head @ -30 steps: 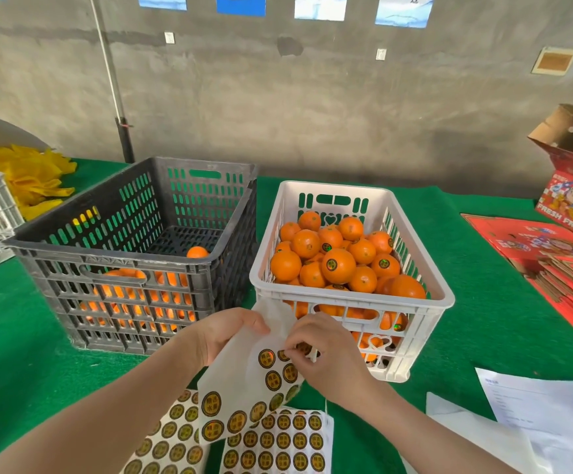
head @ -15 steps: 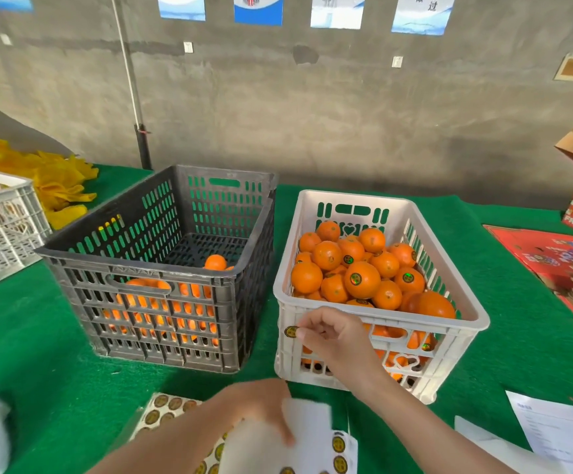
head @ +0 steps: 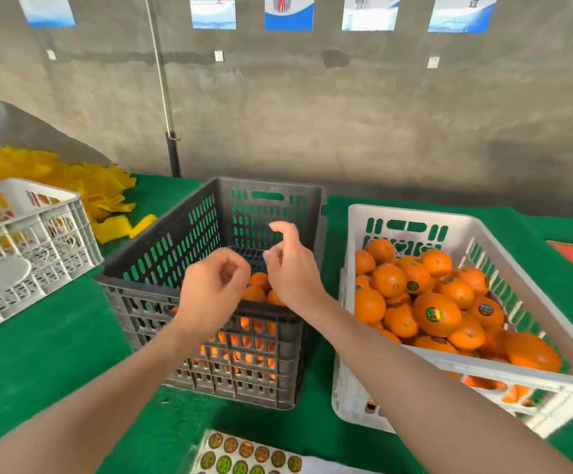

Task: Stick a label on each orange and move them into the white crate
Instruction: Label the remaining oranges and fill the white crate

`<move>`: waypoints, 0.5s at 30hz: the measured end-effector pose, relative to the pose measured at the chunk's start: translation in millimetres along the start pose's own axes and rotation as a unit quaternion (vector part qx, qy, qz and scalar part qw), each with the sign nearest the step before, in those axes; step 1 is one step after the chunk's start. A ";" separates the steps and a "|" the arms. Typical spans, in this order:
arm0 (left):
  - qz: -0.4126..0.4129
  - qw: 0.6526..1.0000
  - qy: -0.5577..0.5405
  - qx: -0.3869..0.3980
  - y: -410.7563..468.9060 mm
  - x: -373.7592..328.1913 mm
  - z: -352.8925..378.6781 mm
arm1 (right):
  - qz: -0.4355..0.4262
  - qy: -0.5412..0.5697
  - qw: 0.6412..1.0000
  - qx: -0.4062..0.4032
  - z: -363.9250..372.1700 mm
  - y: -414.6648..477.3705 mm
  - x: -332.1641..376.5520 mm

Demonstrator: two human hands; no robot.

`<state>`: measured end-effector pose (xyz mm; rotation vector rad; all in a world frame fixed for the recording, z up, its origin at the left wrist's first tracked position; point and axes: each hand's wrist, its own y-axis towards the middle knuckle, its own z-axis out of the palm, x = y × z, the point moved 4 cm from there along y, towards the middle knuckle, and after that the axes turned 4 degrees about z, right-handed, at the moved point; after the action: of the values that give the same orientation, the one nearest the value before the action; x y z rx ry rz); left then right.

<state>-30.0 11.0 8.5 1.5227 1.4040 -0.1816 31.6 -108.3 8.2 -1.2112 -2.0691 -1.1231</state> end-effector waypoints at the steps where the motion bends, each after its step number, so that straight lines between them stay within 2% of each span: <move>1: -0.026 0.998 0.038 0.043 14.6 11.3 2.5 | 0.027 -0.012 0.999 0.023 10.0 6.4 -3.8; 3: -0.075 0.968 0.127 0.201 40.2 38.6 18.5 | 0.086 -0.023 0.993 0.072 22.4 13.6 -13.3; 4: -0.088 0.935 0.167 0.301 48.8 51.2 29.9 | 0.111 -0.022 0.990 0.084 24.0 15.9 -18.1; 6: -0.086 0.844 0.199 0.490 55.1 72.4 57.9 | 0.136 -0.008 0.987 0.085 22.4 17.5 -25.7; 7: -0.091 0.795 0.214 0.560 55.6 81.2 70.7 | 0.135 -0.002 0.988 0.079 21.3 17.6 -27.5; 9: -0.109 0.699 0.279 0.649 53.5 100.7 94.6 | 0.130 0.009 0.988 0.077 20.5 17.1 -29.3; 10: -0.099 0.665 0.319 0.668 53.3 109.1 105.8 | 0.131 0.015 0.988 0.079 21.5 16.9 -29.8; 11: -0.086 0.649 0.353 0.669 53.5 115.7 115.6 | 0.131 0.022 0.988 0.083 22.5 16.7 -30.1; 12: -0.082 0.650 0.374 0.657 54.1 123.1 125.3 | 0.131 0.028 0.987 0.086 23.5 16.6 -30.4; 15: -0.119 0.689 0.368 0.612 53.5 138.2 139.9 | 0.132 0.038 0.987 0.080 23.7 17.3 -32.4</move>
<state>125.5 10.5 -123.2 2.6751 2.3450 -0.8980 62.4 -99.1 -21.4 -1.2964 -1.8380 -0.8507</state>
